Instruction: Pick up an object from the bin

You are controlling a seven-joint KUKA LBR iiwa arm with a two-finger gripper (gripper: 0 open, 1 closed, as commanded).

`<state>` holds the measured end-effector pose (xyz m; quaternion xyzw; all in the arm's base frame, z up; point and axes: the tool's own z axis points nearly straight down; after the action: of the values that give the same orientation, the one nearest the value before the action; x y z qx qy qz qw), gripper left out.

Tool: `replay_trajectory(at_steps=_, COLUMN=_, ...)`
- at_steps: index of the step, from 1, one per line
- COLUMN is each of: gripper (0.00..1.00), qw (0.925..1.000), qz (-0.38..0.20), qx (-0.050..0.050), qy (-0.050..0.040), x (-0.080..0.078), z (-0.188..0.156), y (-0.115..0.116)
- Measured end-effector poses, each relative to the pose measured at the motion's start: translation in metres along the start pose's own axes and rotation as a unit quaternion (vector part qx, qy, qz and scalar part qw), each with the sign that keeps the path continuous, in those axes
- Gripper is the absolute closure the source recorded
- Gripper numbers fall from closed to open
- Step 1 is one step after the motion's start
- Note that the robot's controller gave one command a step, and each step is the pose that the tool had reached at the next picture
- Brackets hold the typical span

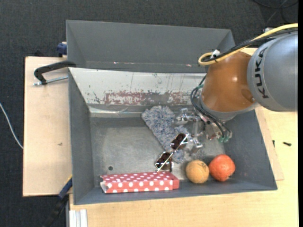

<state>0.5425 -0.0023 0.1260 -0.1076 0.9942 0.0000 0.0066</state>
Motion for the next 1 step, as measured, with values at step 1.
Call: replay_trajectory(at_steps=1, gripper=0.0, qw=0.9997, qz=-0.024, qx=0.001, qy=-0.004, x=0.0245, z=0.0517, y=-0.0294)
